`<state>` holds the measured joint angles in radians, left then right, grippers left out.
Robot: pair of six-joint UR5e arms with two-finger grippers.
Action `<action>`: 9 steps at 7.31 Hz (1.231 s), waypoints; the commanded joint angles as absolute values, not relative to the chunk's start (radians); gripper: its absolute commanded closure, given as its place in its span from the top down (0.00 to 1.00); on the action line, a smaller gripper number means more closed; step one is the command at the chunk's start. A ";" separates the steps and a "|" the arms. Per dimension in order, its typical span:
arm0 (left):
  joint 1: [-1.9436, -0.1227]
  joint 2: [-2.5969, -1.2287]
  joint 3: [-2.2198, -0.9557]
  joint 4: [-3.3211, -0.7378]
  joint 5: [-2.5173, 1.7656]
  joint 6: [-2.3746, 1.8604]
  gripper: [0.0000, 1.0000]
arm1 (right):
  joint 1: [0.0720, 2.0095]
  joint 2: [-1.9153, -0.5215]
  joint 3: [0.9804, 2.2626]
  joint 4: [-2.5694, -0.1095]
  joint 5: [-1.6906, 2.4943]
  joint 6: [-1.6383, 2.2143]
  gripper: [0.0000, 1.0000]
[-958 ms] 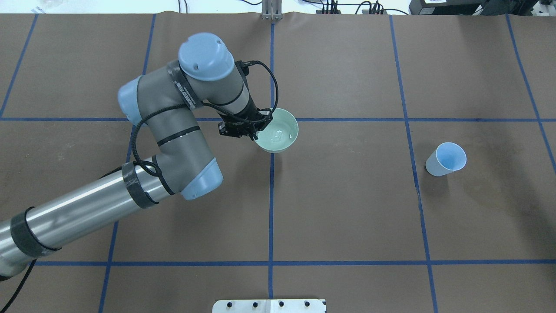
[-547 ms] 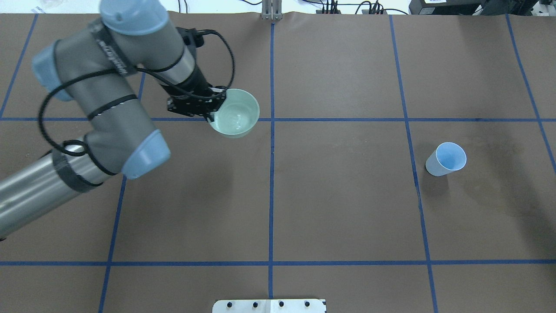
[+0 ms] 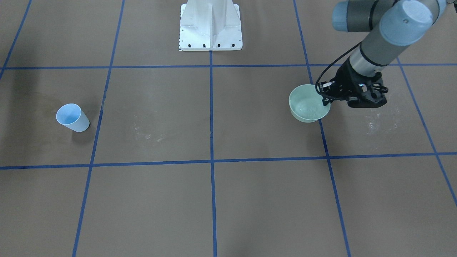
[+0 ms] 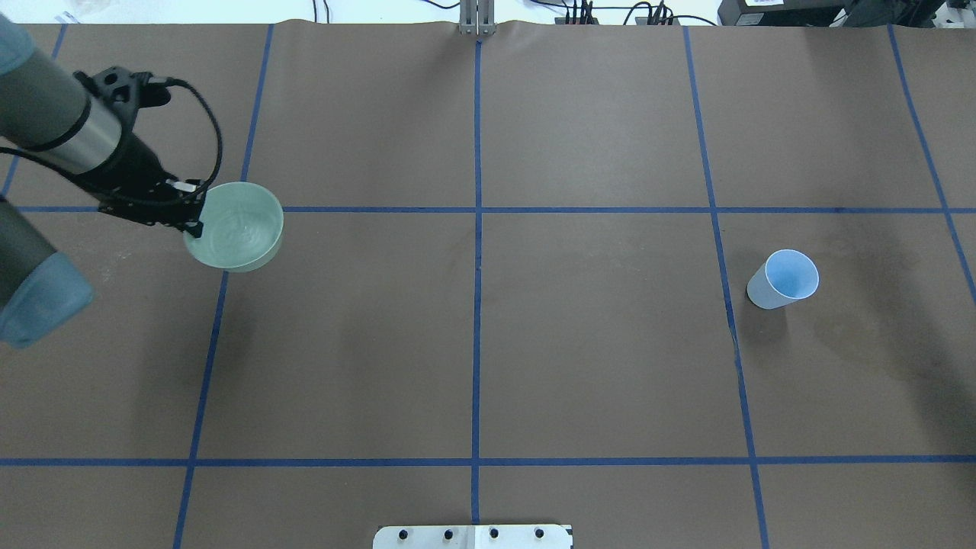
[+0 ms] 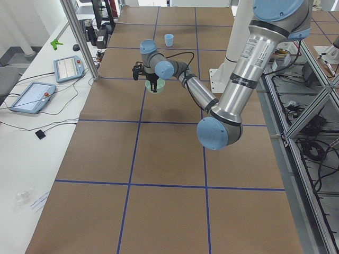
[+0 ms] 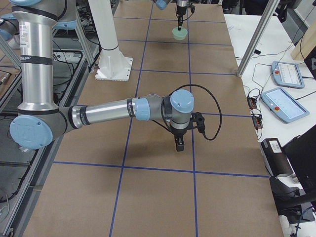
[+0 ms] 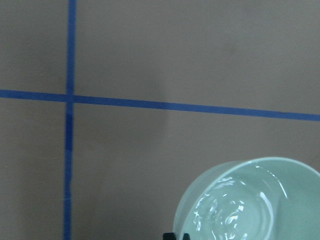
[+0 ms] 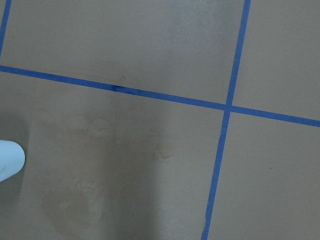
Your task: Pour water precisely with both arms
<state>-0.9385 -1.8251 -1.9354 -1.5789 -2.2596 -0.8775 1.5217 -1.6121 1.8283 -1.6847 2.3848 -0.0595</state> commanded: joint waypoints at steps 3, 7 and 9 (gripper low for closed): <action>-0.956 -1.502 -1.887 -1.951 -2.258 -0.841 0.00 | 1.522 -1.608 1.827 -1.684 2.390 -0.055 0.99; -0.971 -1.471 -1.753 -2.017 -2.256 -0.841 0.00 | 1.522 -1.611 1.822 -1.686 2.391 -0.055 0.99; -1.047 -1.483 -1.688 -2.026 -2.266 -0.798 0.00 | 1.520 -1.611 1.821 -1.684 2.390 -0.055 0.99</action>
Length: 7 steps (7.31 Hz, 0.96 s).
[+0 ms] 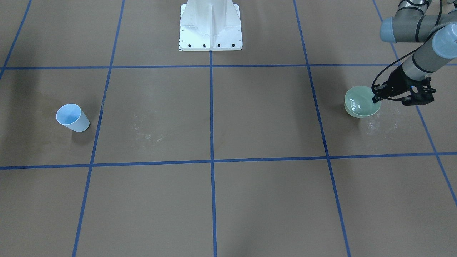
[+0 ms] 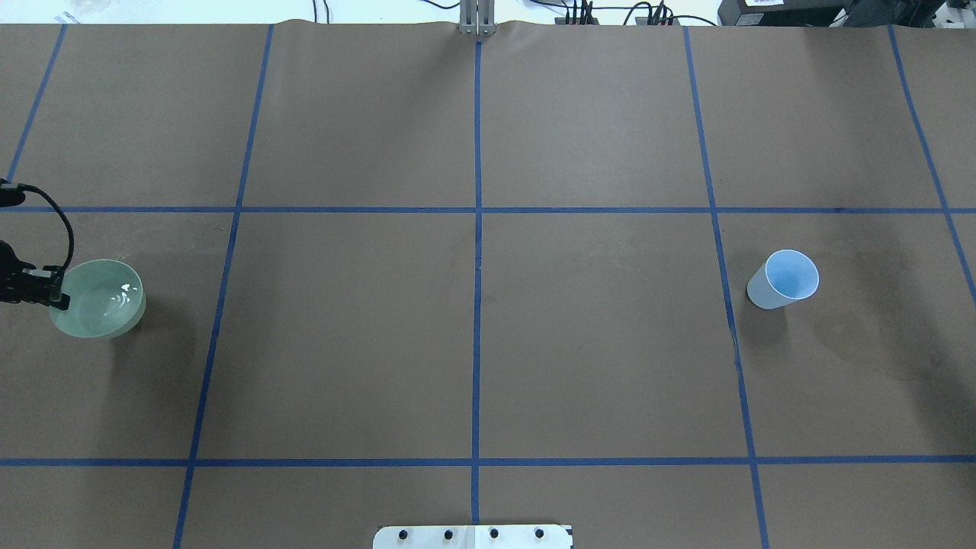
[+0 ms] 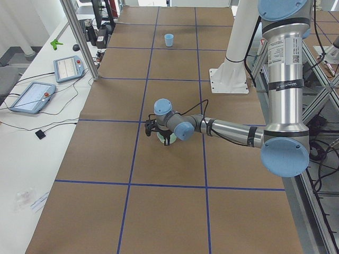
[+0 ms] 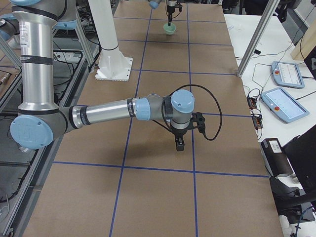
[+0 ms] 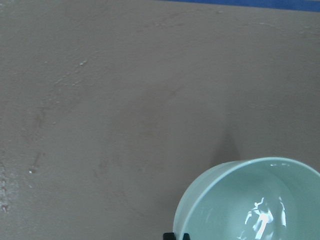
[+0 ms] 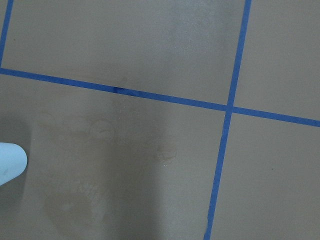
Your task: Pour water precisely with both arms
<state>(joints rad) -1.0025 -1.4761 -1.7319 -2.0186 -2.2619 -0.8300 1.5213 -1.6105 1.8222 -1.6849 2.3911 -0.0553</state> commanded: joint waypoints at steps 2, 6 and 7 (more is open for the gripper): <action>-1.055 -1.494 -1.655 -2.028 -2.264 -0.770 0.00 | 1.522 -1.609 1.824 -1.684 2.393 -0.055 0.99; -1.055 -1.502 -1.643 -2.028 -2.264 -0.772 0.02 | 1.522 -1.606 1.822 -1.684 2.391 -0.055 0.99; -1.055 -1.503 -1.637 -2.029 -2.266 -0.770 0.01 | 1.522 -1.606 1.824 -1.684 2.391 -0.055 0.99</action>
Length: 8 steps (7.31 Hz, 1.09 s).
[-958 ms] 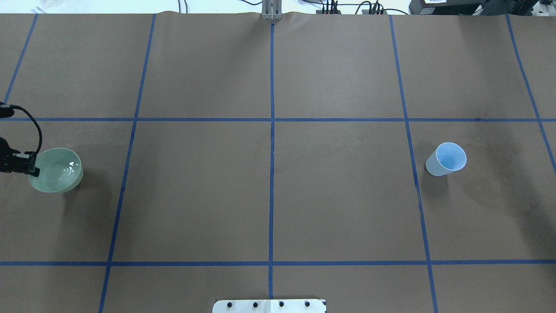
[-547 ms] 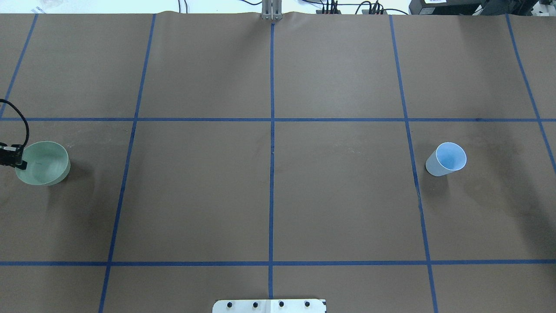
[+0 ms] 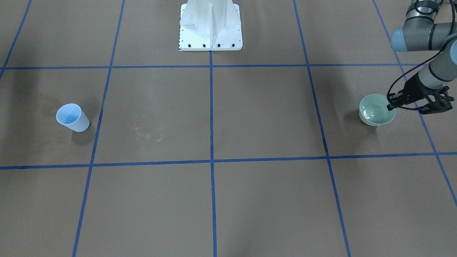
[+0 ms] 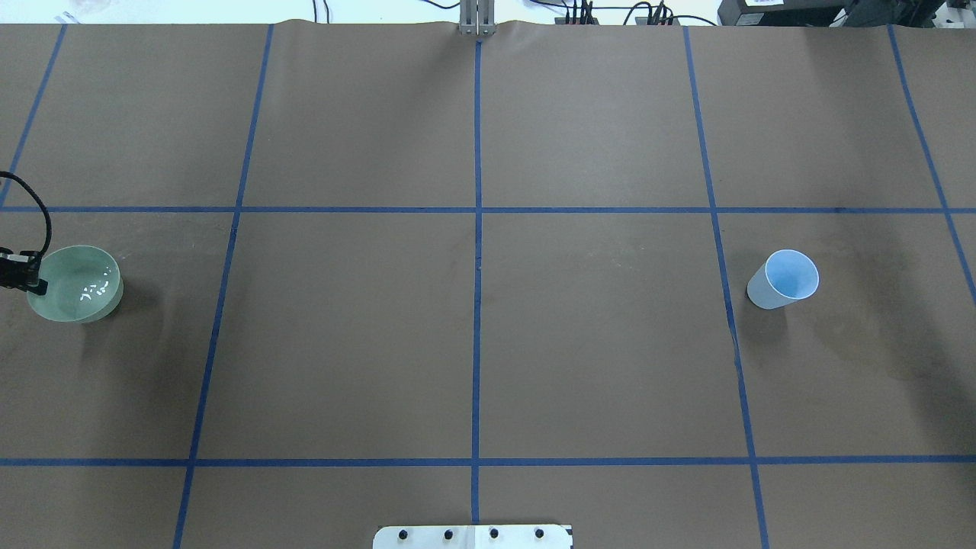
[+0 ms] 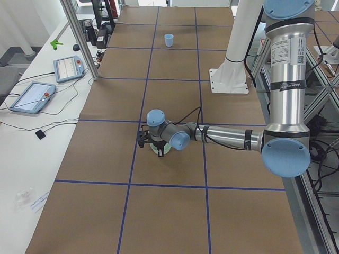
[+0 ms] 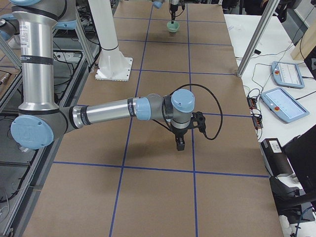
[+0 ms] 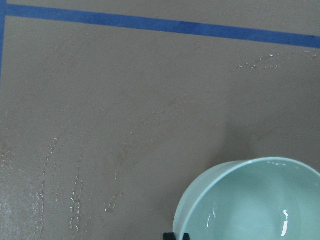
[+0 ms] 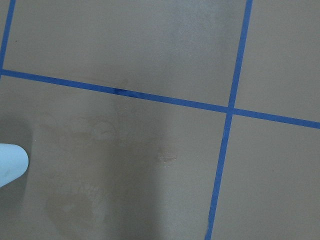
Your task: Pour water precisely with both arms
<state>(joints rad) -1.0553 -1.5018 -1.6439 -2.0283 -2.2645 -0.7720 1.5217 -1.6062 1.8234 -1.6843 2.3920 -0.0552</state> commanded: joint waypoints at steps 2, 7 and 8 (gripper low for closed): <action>-1.054 -1.506 -1.629 -2.029 -2.266 -0.773 0.01 | 1.522 -1.606 1.824 -1.684 2.391 -0.057 0.99; -1.052 -1.508 -1.611 -2.029 -2.264 -0.776 0.26 | 1.522 -1.611 1.827 -1.684 2.395 -0.055 0.99; -1.052 -1.508 -1.612 -2.029 -2.264 -0.779 0.46 | 1.522 -1.611 1.827 -1.684 2.395 -0.055 0.99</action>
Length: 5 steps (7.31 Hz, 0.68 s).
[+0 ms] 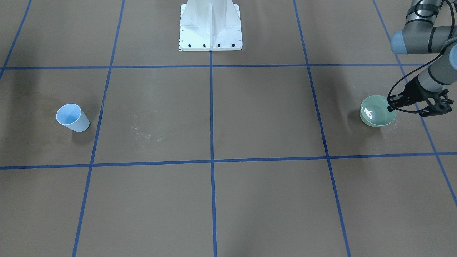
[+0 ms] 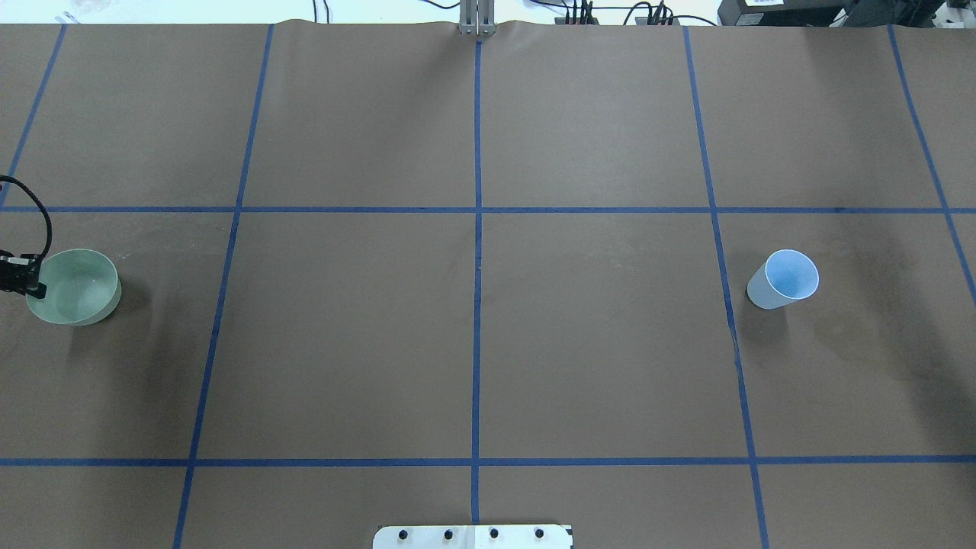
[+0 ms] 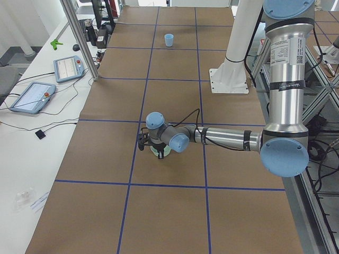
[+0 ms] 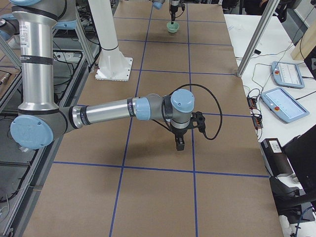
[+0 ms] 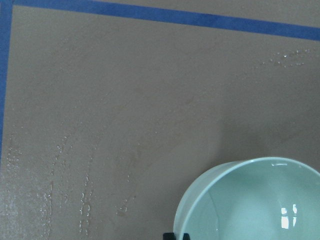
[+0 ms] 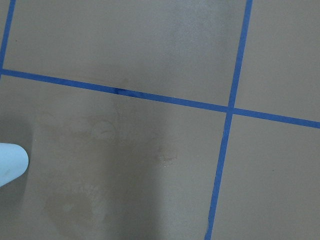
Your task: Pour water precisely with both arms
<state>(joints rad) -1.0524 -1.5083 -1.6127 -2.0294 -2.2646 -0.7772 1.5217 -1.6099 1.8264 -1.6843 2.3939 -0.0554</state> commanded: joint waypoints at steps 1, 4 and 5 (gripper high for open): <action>-1.052 -1.508 -1.614 -2.029 -2.264 -0.781 0.55 | 1.522 -1.611 1.827 -1.684 2.395 -0.055 0.99; -1.052 -1.523 -1.656 -2.013 -2.263 -0.782 1.00 | 1.522 -1.608 1.829 -1.684 2.395 -0.057 0.99; -1.055 -1.537 -1.689 -1.999 -2.261 -0.782 1.00 | 1.522 -1.614 1.829 -1.684 2.384 -0.057 0.99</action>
<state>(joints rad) -1.0530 -1.5231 -1.6539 -2.0144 -2.2629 -0.7822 1.5217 -1.6104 1.8284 -1.6843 2.3920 -0.0565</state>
